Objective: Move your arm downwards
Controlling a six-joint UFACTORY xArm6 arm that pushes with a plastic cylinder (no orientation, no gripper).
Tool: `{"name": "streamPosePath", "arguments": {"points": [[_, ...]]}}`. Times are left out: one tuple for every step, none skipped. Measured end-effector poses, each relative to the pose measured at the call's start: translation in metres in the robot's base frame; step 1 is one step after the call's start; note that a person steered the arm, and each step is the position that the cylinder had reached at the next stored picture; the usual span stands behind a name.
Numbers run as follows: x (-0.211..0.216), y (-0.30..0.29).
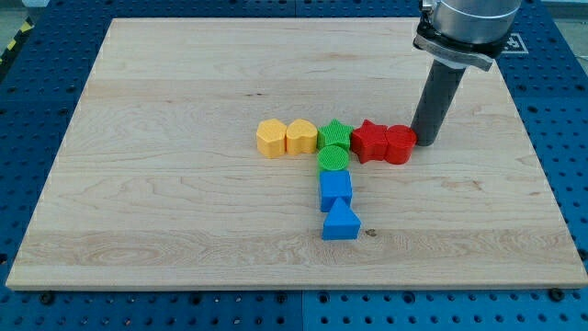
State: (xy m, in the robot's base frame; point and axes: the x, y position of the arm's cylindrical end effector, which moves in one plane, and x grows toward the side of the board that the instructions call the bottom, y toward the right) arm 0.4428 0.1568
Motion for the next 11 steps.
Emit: {"name": "streamPosePath", "arguments": {"points": [[0.0,0.0],[0.0,0.0],[-0.002,0.01],[-0.002,0.034],[0.01,0.053],[0.039,0.054],[0.04,0.055],[0.04,0.055],[0.046,0.055],[0.078,0.055],[0.114,0.055]]}}
